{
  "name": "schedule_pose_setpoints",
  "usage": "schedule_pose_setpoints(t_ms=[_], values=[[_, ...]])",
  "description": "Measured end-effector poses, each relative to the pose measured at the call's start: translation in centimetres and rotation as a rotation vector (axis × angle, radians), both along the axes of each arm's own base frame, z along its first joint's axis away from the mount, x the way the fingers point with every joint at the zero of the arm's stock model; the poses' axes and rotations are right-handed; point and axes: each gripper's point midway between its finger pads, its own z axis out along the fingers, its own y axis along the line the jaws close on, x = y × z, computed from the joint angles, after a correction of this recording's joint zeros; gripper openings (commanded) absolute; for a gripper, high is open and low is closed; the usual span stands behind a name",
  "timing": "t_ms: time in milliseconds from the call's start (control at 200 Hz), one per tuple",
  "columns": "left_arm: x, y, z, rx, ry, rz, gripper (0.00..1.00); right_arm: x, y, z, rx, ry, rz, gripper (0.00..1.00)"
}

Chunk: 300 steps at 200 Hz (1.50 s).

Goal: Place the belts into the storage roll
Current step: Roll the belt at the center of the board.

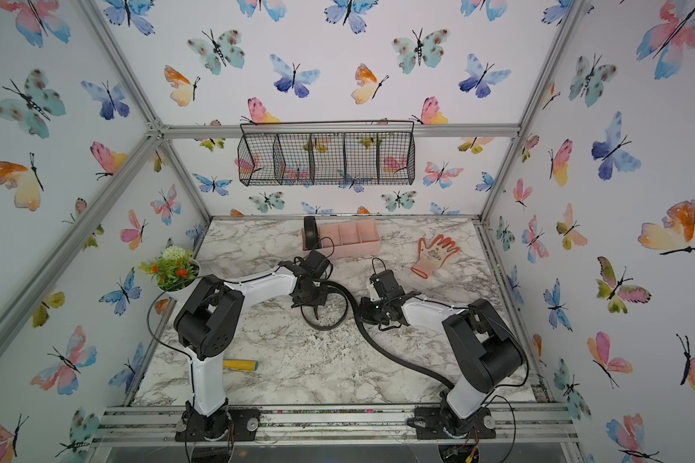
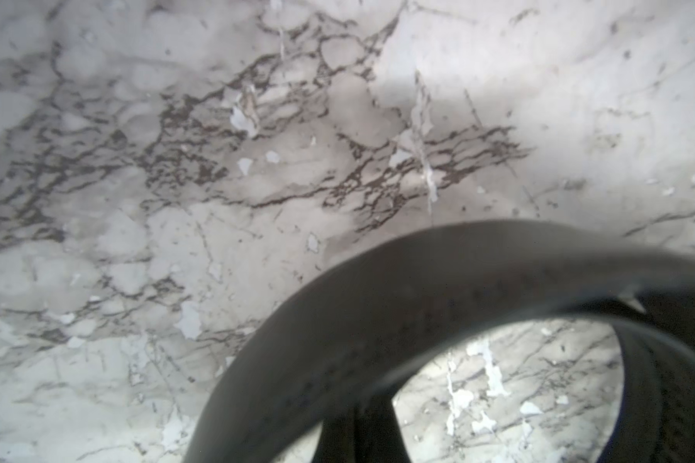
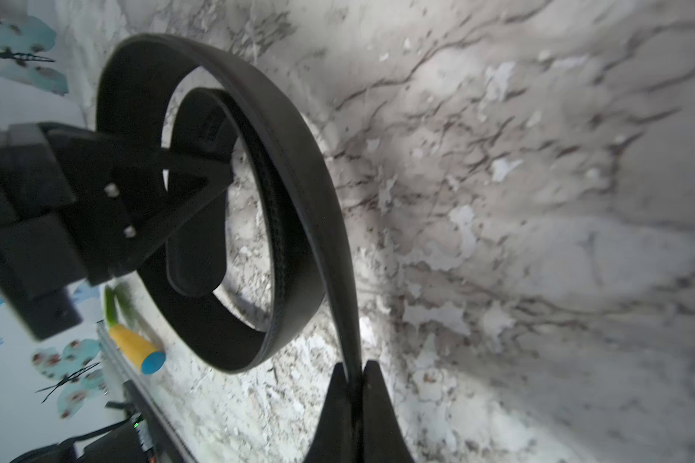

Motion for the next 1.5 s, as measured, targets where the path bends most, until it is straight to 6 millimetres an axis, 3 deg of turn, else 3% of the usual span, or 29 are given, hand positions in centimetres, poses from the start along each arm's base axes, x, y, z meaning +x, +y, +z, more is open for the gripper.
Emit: schedule_pose_setpoints(t_ms=[90, 215, 320, 395, 526, 556, 666, 691, 831, 971, 1121, 1246, 1352, 1462, 1502], values=[[0.0, 0.1, -0.1, -0.015, -0.003, 0.033, 0.0, 1.8, -0.1, 0.7, -0.055, -0.048, -0.013, 0.12], [-0.2, 0.4, 0.0, -0.046, -0.006, 0.083, 0.0, 3.9, 0.4, 2.2, -0.082, -0.109, -0.002, 0.35], [-0.4, 0.2, 0.0, -0.07, 0.002, 0.11, 0.0, 4.1, 0.5, 2.7, -0.104, -0.132, 0.045, 0.55], [-0.4, 0.2, 0.0, -0.082, 0.01, 0.122, 0.0, 4.0, 0.0, 2.7, -0.147, -0.141, 0.086, 0.62], [-0.2, 0.3, 0.1, -0.087, 0.013, 0.134, 0.0, 3.2, -1.9, 2.6, -0.248, -0.152, 0.151, 0.69], [-0.2, 0.4, 0.0, -0.087, 0.014, 0.136, 0.0, 3.1, -2.6, 2.6, -0.27, -0.156, 0.159, 0.77], [-0.1, 0.5, 0.0, -0.092, 0.017, 0.138, 0.0, 2.3, -5.6, 3.3, -0.353, -0.187, 0.144, 0.89], [-0.1, 0.5, 0.0, -0.094, 0.019, 0.138, 0.0, 2.0, -6.4, 3.4, -0.377, -0.191, 0.134, 0.99], [-0.2, 0.4, 0.0, -0.099, 0.023, 0.137, 0.0, 1.2, -10.3, 3.4, -0.501, -0.222, 0.081, 1.0], [0.0, 0.7, 0.0, -0.1, 0.025, 0.137, 0.0, 1.6, -12.3, 2.5, -0.551, -0.196, 0.055, 1.0], [0.5, 1.7, 0.0, -0.109, 0.04, 0.145, 0.0, 1.7, -13.5, 0.1, -0.593, -0.108, 0.061, 0.95], [1.5, 3.8, 0.0, -0.106, 0.044, 0.182, 0.0, 1.0, -14.3, -1.7, -0.61, -0.027, 0.082, 0.74], [2.4, 5.5, 0.0, -0.104, 0.041, 0.218, 0.0, 0.6, -14.3, -2.4, -0.596, 0.022, 0.1, 0.4], [2.8, 6.3, 0.0, -0.103, 0.04, 0.239, 0.0, -0.2, -13.8, -2.6, -0.553, 0.059, 0.115, 0.12], [2.8, 6.3, 0.0, -0.104, 0.039, 0.244, 0.0, -0.4, -13.5, -2.5, -0.534, 0.065, 0.12, 0.06]])
